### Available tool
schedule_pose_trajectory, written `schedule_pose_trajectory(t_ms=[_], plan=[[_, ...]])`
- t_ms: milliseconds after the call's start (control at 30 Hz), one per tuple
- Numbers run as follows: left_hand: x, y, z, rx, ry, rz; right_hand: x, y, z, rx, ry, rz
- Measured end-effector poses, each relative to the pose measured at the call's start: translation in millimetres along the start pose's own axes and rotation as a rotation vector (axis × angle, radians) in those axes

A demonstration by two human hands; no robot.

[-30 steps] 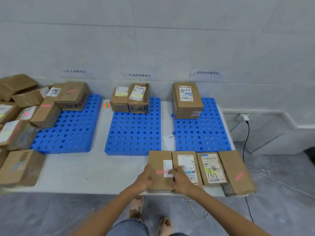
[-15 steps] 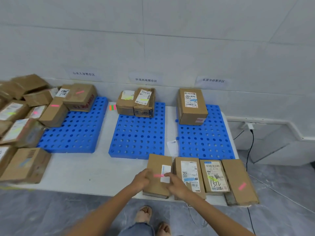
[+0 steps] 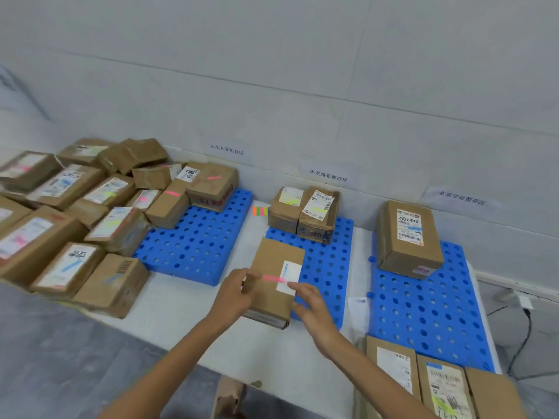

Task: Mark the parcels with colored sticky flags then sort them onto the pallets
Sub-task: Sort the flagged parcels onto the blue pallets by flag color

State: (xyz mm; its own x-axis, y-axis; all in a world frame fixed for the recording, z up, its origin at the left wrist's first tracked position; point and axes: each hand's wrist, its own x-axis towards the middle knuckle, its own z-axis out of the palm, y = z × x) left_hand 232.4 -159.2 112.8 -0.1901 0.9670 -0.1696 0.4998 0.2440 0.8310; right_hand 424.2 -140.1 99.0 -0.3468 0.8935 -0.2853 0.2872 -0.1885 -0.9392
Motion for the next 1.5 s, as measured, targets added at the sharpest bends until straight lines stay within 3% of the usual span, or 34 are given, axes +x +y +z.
schedule_pose_trajectory(t_ms=[200, 567, 633, 767, 900, 967, 1100, 1500], plan=[[91.5, -7.9, -80.1, -0.057, 0.084, 0.04, 105.3, -63.4, 49.6, 0.025, 0.055, -0.081], [301.6, -52.0, -158.0, 0.092, -0.115, 0.126, 319.0, -114.5, 114.5, -0.004, 0.266, 0.084], [325.4, -63.8, -156.3, 0.181, -0.19, 0.152, 346.2, -108.0, 118.4, -0.06, 0.281, 0.131], [355.5, -95.1, -152.8, 0.672, -0.31, 0.327, 376.8, -81.6, 126.3, -0.338, 0.148, 0.181], [378.2, -109.4, -160.4, 0.756, -0.136, 0.592, 383.2, -60.1, 131.0, -0.571, 0.011, 0.213], [392.6, -115.2, -167.0, 0.851, -0.024, 0.47, 389.0, -56.7, 128.1, -0.65, 0.031, 0.177], [405.5, -136.8, -172.2, 0.933, -0.111, 0.219, 405.0, -59.2, 124.7, -0.806, 0.074, 0.063], [398.9, -138.5, -177.2, 0.837, -0.087, 0.307, 412.6, -69.3, 126.8, -0.873, 0.094, 0.052]])
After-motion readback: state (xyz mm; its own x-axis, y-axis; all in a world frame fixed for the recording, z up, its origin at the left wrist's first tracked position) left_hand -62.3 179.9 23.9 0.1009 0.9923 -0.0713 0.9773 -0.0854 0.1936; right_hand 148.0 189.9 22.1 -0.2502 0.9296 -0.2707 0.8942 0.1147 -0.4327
